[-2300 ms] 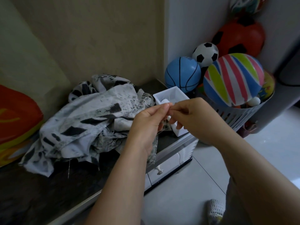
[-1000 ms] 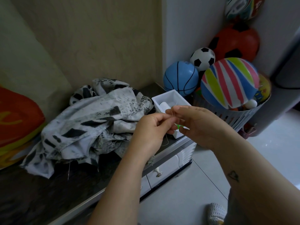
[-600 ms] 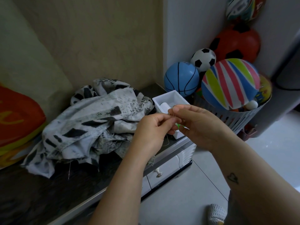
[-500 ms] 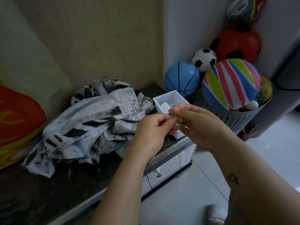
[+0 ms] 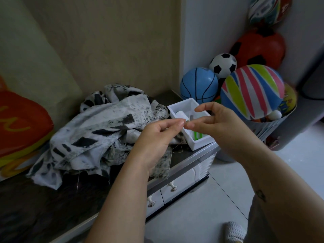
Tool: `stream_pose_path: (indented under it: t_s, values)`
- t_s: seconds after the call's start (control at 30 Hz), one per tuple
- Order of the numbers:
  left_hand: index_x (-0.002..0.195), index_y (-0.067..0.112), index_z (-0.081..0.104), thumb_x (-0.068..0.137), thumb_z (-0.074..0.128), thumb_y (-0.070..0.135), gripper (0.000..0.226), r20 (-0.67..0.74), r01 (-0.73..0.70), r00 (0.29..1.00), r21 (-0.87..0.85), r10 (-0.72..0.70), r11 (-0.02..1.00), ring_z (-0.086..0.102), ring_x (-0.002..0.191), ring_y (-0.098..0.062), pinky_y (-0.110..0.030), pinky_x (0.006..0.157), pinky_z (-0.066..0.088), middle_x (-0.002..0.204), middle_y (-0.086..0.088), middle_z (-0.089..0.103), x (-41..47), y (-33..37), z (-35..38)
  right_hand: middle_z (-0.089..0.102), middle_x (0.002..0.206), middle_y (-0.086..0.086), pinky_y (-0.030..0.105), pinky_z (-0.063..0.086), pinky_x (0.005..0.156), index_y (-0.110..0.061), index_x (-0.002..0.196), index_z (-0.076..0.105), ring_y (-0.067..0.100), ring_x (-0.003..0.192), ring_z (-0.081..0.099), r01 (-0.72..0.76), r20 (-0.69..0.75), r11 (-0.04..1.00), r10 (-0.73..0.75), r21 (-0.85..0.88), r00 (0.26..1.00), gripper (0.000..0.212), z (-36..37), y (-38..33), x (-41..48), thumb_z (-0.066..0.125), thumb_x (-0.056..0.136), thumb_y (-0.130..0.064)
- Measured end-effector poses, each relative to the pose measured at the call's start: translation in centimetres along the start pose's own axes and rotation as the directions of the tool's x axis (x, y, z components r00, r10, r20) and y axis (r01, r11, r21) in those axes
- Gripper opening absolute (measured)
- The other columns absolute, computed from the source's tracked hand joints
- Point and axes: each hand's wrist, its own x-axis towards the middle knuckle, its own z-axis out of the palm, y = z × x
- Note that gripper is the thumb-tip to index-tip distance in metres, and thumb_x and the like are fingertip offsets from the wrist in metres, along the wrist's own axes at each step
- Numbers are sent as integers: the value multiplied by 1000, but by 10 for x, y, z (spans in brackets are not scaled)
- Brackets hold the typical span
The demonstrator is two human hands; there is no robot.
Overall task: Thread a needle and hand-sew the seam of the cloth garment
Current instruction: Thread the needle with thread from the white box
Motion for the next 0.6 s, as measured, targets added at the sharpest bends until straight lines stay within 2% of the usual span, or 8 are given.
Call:
stream_pose_path:
  t_s: [0.1,0.17,0.33,0.4,0.5,0.6]
  values:
    - [87,26,73,89,60,29,13,42,1,999,-61,2,998,60,84,18,2,59,40,90,18,74,-1,2,2,75,79,-1,24,48,76,-21,104,51,10,81,70,6,40,1000,-5,-29,999,43,2,0,-1,72,67,-30]
    - [82,23,72,88,61,27,13,55,1,998,-78,4,997,62,84,14,1,58,42,90,13,75,0,2,3,74,79,-2,27,50,79,-22,103,51,11,80,70,15,55,999,-13,-42,998,37,2,1,0,72,73,-24]
    - [89,14,71,88,61,18,11,71,31,997,-168,-19,985,66,78,7,-5,60,47,80,7,74,0,2,2,74,76,-3,21,49,74,-23,101,51,9,76,70,20,69,999,-17,-46,997,42,3,-1,-1,70,65,-30]
    - [90,12,72,87,62,18,11,74,42,997,-192,-28,981,68,80,2,-8,63,49,80,4,74,0,2,2,74,75,-2,17,49,71,-21,102,52,9,75,71,30,89,999,-26,-35,996,39,3,-1,-1,70,67,-26]
    - [90,13,72,86,63,19,11,57,49,998,-184,-39,982,68,81,2,-8,63,48,82,4,75,-1,3,3,74,75,-3,16,51,69,-20,102,54,9,75,71,37,132,998,-30,-46,991,37,2,-1,-1,71,69,-23]
    - [87,21,73,86,66,24,8,-13,28,999,-92,-29,995,67,78,6,-3,60,45,80,10,74,-2,3,3,73,82,-10,11,52,67,-27,99,58,4,79,69,60,147,993,-45,-98,988,38,-4,-3,-2,69,63,-32]
